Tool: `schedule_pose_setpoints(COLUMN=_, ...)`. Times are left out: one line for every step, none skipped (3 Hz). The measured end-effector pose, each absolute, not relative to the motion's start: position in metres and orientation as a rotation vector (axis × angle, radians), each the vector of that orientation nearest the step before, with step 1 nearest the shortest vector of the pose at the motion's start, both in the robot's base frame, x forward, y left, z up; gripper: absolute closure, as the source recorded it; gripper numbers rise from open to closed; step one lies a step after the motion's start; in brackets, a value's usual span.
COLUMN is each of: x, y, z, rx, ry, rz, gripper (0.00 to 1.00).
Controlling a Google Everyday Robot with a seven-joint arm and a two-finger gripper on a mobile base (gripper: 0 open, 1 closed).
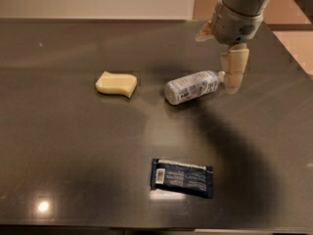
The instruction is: Place blue plastic bottle upright
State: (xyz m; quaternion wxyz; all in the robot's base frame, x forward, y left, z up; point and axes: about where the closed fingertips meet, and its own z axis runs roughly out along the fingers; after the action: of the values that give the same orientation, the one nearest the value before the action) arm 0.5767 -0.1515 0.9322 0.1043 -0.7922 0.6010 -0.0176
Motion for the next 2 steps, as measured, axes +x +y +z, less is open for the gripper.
schedule_pose_setpoints(x=0.593, y=-0.148, z=0.914, rx=-2.403, ry=1.725, rz=-0.025, gripper=0.0)
schedule_pose_setpoints(x=0.61, y=-0.147, z=0.895, rx=-2.46, ry=1.684, rz=-0.005, gripper=0.0)
